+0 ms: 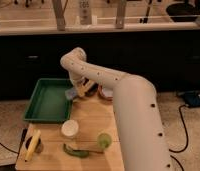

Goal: Wipe tray with sponge

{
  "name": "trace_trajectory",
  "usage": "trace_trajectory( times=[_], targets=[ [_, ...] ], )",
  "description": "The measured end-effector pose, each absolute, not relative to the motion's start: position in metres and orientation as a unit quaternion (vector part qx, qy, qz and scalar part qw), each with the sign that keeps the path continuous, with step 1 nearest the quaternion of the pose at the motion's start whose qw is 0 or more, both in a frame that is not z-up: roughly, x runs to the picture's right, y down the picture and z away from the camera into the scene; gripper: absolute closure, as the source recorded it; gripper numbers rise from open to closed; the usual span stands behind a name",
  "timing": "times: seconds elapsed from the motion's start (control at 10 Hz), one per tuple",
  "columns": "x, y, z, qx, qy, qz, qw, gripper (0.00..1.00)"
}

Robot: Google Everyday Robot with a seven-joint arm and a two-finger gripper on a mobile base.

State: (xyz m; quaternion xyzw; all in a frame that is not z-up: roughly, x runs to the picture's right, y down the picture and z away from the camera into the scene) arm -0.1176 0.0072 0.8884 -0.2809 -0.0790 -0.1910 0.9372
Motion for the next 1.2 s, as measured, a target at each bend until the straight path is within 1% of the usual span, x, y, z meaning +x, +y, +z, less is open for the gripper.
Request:
trace_trajectory(
  times=[1.2],
  targets=[
    [-0.146, 0.009, 0.903, -0.26, -0.105, -0.224, 0.933, 0.98]
  ],
)
